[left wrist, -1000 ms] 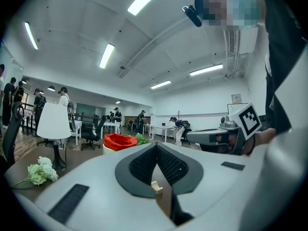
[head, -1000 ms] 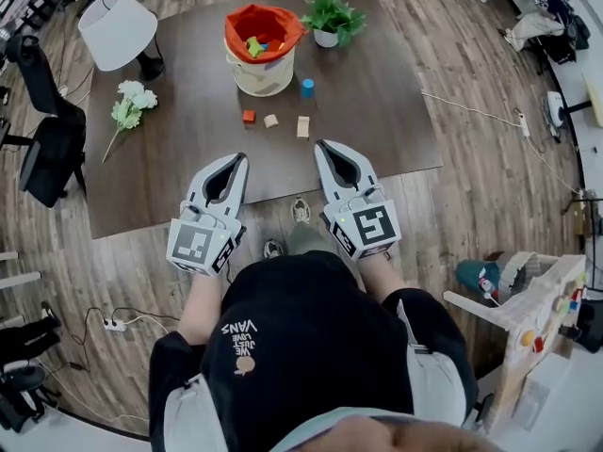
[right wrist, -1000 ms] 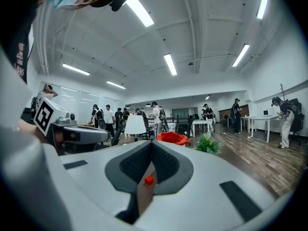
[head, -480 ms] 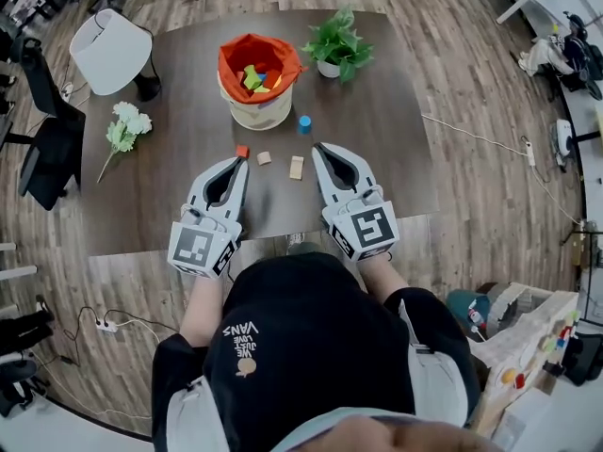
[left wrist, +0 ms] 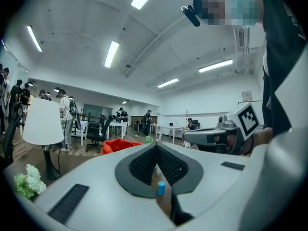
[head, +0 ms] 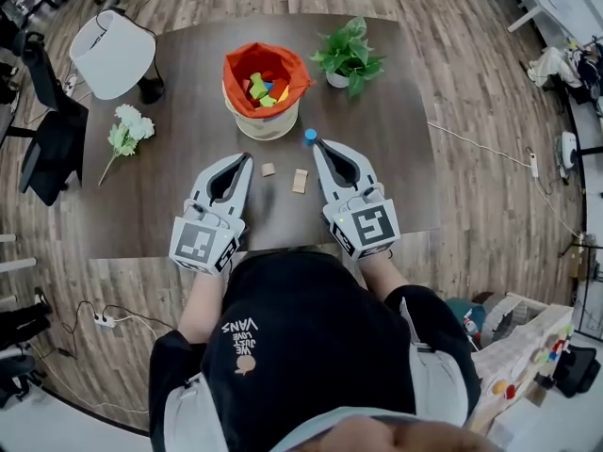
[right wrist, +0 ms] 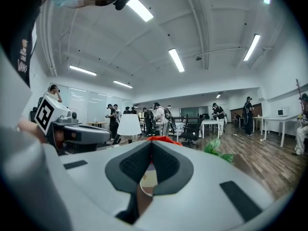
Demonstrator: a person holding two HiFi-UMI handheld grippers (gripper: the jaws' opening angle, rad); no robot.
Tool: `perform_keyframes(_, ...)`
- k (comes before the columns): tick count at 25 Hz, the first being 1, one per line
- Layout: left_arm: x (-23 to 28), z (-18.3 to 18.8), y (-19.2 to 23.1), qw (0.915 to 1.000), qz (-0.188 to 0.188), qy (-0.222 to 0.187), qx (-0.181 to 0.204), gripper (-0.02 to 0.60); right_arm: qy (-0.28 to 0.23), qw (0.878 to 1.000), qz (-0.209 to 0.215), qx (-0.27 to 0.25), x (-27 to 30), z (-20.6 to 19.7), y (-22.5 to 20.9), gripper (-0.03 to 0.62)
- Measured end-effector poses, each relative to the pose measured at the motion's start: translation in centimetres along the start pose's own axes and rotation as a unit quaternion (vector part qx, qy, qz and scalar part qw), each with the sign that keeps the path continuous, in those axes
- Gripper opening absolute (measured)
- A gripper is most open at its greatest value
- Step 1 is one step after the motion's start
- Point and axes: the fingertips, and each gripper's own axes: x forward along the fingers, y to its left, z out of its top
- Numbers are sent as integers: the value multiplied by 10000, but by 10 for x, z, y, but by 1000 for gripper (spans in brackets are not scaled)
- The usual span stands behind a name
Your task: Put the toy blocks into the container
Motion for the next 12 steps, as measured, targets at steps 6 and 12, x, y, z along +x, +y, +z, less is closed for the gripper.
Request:
perform_keyframes(6,6,6,10,9998,-194,-27,-7,11,-26,9999,-150,51,9,2,0,18)
perform_keyframes(12,6,5,16,9994,-337,-31,25,11,-43,9998,-154,-96,19,1,7,18)
